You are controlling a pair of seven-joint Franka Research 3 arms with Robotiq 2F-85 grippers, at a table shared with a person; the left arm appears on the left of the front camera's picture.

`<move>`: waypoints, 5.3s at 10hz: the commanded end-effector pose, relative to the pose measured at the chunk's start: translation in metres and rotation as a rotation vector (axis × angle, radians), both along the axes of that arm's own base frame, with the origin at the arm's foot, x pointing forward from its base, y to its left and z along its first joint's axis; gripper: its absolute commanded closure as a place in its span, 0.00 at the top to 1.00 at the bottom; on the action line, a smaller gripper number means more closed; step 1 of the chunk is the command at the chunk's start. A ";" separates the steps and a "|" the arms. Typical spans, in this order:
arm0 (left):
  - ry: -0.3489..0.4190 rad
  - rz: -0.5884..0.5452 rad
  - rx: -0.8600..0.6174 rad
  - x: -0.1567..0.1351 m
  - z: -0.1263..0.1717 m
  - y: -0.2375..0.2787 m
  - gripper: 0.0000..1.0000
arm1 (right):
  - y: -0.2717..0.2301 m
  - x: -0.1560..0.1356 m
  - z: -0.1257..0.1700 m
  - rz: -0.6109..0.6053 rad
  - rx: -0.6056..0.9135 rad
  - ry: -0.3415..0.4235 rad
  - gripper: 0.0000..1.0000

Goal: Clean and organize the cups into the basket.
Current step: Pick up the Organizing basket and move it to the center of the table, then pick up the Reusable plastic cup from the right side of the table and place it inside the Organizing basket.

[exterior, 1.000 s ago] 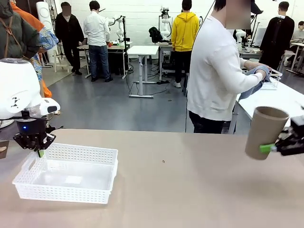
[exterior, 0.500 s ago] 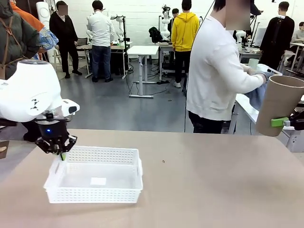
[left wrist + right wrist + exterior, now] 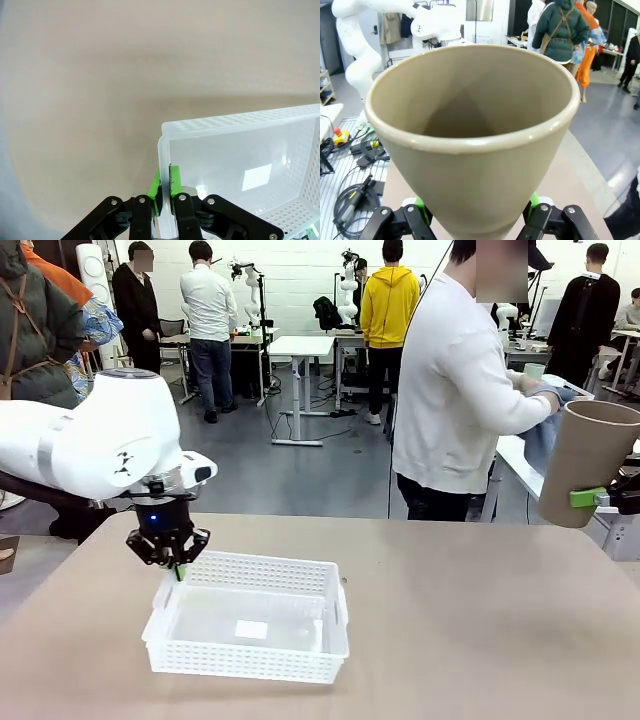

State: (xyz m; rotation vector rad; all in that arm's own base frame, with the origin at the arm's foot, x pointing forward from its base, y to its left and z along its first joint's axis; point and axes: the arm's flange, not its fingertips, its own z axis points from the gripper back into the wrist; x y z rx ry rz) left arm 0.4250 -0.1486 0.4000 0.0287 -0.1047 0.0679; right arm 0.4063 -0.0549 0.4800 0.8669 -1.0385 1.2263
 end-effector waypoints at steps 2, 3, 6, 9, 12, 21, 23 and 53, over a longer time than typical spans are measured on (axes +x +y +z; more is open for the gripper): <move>-0.025 -0.024 -0.003 0.013 0.005 -0.038 0.00 | 0.001 0.000 0.002 0.007 0.006 -0.006 0.21; -0.025 -0.030 0.002 0.017 0.004 -0.049 0.00 | 0.001 0.000 0.002 0.007 0.006 -0.006 0.21; -0.012 -0.034 0.014 0.027 -0.007 -0.077 0.00 | 0.001 0.000 0.002 0.007 0.006 -0.006 0.21; -0.007 -0.029 0.006 0.028 -0.008 -0.081 0.00 | 0.001 0.000 0.002 0.007 0.006 -0.006 0.21; 0.015 -0.057 -0.002 0.025 -0.013 -0.077 0.00 | 0.001 0.000 0.002 0.007 0.006 -0.006 0.21; 0.015 -0.057 -0.002 0.025 -0.013 -0.077 0.00 | 0.234 0.046 0.097 0.134 -0.693 0.095 0.81; 0.015 -0.057 -0.002 0.025 -0.013 -0.077 0.00 | 0.299 0.048 0.077 0.178 -0.862 0.159 0.81; 0.015 -0.057 -0.002 0.025 -0.013 -0.077 0.00 | 0.456 -0.014 -0.123 0.291 -1.246 0.301 0.94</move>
